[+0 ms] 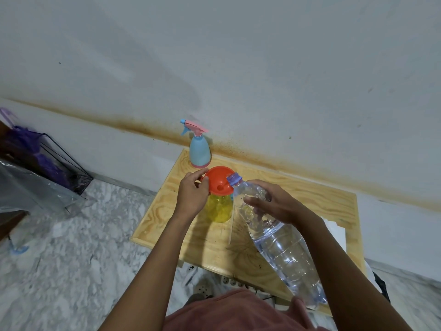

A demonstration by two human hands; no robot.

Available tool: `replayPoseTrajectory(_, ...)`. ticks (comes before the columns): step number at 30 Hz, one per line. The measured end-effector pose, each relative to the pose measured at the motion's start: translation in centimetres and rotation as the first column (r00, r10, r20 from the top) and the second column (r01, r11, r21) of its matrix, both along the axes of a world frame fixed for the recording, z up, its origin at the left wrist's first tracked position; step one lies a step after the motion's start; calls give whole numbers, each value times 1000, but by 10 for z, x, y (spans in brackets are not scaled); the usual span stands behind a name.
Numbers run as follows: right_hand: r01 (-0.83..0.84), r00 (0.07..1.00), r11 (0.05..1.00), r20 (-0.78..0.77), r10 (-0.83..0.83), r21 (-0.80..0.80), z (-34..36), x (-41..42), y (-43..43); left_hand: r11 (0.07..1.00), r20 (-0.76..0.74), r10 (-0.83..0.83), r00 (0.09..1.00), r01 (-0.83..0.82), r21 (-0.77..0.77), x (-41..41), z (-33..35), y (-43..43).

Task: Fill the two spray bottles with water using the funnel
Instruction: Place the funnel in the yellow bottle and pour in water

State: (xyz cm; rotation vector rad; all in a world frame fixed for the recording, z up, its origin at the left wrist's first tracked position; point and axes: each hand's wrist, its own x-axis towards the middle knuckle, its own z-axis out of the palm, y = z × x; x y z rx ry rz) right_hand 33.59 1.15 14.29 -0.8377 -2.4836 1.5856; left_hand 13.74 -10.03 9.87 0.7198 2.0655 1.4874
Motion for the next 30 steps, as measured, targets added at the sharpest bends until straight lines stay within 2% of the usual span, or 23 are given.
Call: replayPoseTrajectory(30,6,1000,995,31,-3,-99,-2,-1,6,1000,4,-6,1000,6,13,-1,-1,-1)
